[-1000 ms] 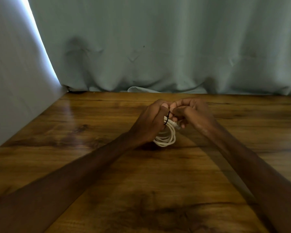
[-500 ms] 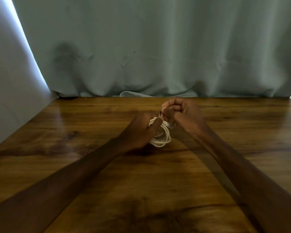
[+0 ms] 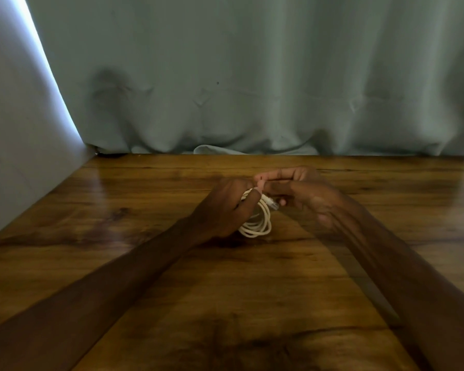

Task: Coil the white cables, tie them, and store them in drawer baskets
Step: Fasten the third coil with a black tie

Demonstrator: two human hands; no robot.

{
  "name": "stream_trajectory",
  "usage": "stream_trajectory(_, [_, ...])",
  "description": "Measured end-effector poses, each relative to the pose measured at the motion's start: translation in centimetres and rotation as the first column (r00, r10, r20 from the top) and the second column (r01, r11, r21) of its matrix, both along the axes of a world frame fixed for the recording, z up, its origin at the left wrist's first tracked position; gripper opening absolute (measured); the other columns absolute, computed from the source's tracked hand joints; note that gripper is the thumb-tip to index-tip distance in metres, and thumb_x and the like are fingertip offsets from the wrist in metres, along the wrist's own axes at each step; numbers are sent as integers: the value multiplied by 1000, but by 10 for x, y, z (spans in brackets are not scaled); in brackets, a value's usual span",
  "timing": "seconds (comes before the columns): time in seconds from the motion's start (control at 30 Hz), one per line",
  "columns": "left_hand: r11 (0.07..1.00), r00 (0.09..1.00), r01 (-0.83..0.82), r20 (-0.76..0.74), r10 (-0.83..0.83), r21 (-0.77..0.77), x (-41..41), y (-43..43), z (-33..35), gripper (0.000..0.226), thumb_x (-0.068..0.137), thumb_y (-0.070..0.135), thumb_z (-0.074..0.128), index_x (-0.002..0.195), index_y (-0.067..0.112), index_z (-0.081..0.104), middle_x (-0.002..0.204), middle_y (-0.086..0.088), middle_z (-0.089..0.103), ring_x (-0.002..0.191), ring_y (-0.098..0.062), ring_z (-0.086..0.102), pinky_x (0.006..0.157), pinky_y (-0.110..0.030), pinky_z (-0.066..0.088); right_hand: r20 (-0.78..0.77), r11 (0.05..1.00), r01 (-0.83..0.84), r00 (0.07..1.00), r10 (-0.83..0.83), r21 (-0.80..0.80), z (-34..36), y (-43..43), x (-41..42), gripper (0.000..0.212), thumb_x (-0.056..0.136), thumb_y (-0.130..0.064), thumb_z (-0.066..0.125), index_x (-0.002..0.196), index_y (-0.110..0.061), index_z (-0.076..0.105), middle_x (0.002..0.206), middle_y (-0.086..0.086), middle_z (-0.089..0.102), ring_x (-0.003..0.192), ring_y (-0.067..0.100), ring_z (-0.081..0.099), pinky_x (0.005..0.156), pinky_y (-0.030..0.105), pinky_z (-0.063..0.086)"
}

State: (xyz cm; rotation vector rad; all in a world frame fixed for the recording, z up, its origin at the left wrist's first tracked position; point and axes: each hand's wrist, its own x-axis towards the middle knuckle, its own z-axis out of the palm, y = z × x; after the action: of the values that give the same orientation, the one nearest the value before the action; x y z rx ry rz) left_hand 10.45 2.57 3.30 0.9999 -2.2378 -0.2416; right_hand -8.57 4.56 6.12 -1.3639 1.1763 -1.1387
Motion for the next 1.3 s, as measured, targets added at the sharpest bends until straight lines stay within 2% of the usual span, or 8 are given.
stream_trajectory(0.13, [996,999,-2,47,6,-86,3,-4,0,39,105,23,43,66,24,48,54,-2,47,51,-11,44,54,-23,36,-31,998,23,999,-25,-52,2,1,1,21,84,-5,78,105,0,77,90,8,79,64,5,65,57,16,52])
stream_trajectory(0.23, [948,994,83,90,-58,-308,7,-3,-3,36,107,17,43,84,7,69,76,-10,66,68,-20,58,65,-38,48,-88,990,58,994,-70,-131,4,1,2,17,83,-6,79,100,-3,77,93,8,80,79,18,70,61,19,57])
stream_trajectory(0.43, [832,976,124,216,-4,-541,8,-10,-16,26,96,11,48,93,-6,68,81,-19,64,68,-32,62,70,-34,42,-366,881,25,904,-222,-472,7,4,12,8,84,-6,82,86,-12,78,81,1,78,77,21,75,72,34,62])
stream_trajectory(0.63, [863,964,-1,229,135,-506,11,-14,-11,28,86,12,43,92,-4,65,79,-19,63,66,-32,64,73,-31,34,-435,846,-52,874,-219,-531,8,10,26,11,84,-8,82,84,-19,78,76,-2,75,70,27,70,66,49,60])
stream_trajectory(0.77, [903,918,-116,303,256,-414,15,-15,-7,33,107,12,36,114,-6,62,111,-23,63,105,-36,60,91,-34,41,-438,842,-84,879,-190,-533,5,10,29,11,84,-7,82,85,-17,78,76,-2,74,70,30,70,67,53,59])
stream_trajectory(0.87, [955,970,-107,183,161,-276,14,-13,-9,23,96,9,43,104,-5,60,87,-21,63,79,-36,65,75,-38,54,-452,832,-95,870,-198,-547,2,9,31,13,83,-7,82,84,-18,78,75,-1,75,68,29,70,64,51,59])
stream_trajectory(1.2, [890,964,-3,235,124,-456,7,-13,-10,29,82,16,41,89,3,67,76,-12,62,64,-26,63,66,-22,34,-172,911,116,965,-198,-395,-1,1,22,16,86,0,77,101,-5,76,90,6,78,79,8,73,76,19,60])
stream_trajectory(1.3, [885,965,-14,226,134,-465,8,-10,-10,29,90,18,41,90,6,67,77,-5,63,67,-18,62,69,-26,45,-54,962,124,988,-141,-245,1,3,21,26,86,1,76,111,-4,74,91,12,79,81,10,75,74,19,60])
